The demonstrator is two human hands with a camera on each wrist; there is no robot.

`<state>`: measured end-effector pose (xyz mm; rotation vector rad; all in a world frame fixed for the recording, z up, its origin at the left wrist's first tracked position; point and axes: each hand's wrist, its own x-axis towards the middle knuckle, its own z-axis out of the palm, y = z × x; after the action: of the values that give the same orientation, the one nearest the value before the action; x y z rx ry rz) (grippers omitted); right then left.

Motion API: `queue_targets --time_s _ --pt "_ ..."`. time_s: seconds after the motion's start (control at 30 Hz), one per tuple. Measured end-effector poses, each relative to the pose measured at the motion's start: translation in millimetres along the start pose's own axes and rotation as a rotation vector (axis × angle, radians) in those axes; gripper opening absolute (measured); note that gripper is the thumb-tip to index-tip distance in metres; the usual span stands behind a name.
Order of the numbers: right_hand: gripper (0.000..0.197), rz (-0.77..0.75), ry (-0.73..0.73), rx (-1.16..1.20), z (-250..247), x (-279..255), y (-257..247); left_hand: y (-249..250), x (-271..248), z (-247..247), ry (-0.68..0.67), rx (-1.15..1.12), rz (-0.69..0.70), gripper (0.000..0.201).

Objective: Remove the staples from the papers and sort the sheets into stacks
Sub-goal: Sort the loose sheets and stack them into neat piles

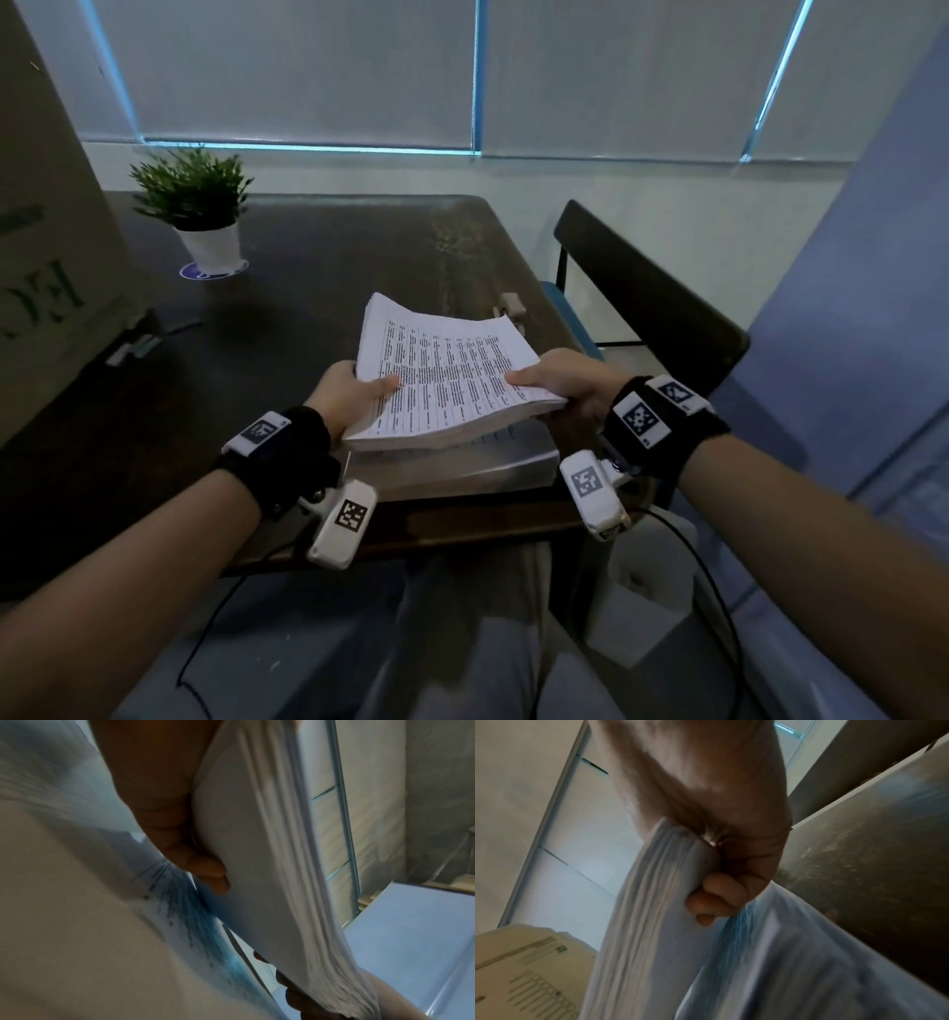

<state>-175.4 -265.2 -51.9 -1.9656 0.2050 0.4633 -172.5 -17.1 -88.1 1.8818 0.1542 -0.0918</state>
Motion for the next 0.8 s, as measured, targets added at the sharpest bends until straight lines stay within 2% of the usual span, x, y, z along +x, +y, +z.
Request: queue_targets --time_s 0.1,0.17,0.3,0.4,0.47,0.57,0.63,0.7,0.77,0.8 --pt "0.026 -0.028 0.007 -0.062 5.3 3.6 5.9 -6.2 -2.1 -2.6 0.009 0.024 -0.006 0.02" --pt "0.023 -0.036 -0.006 -0.083 7.4 6.9 10.0 -9.9 -2.6 -3.5 0.003 0.019 -0.038 0.017" --pt "0.023 -0.009 -0.014 -0.046 10.3 9.6 13.9 -13.0 -2.4 -5.7 -0.021 0.057 -0.048 0.035" --pt "0.014 0.025 -0.005 -0.067 5.4 3.1 10.7 -13.7 -3.1 -4.4 -0.025 0.056 -0.033 0.032" --pt "0.017 0.032 0.01 -0.118 0.6 -0.3 10.3 -15.9 -3.6 -2.5 -0.044 0.08 -0.022 0.031" --pt "0.019 0.039 -0.016 -0.367 -1.1 1.2 16.2 -18.8 -4.3 -0.2 -0.053 0.158 -0.015 0.025" --pt "0.025 0.002 0.012 -0.531 -2.9 2.9 19.2 -17.9 -4.1 -0.2 -0.015 0.293 -0.014 0.035" --pt "0.034 -0.007 0.021 -0.614 -4.4 5.5 18.7 -15.2 -2.7 -2.4 0.046 0.451 -0.032 0.06" --pt "0.052 0.004 -0.059 -0.625 -3.7 13.1 18.2 -13.0 1.5 -7.4 0.057 0.536 -0.12 0.078" --pt "0.066 0.0 -0.11 -0.609 -2.3 18.2 20.2 -11.1 3.6 -9.7 0.019 0.522 -0.176 0.079"
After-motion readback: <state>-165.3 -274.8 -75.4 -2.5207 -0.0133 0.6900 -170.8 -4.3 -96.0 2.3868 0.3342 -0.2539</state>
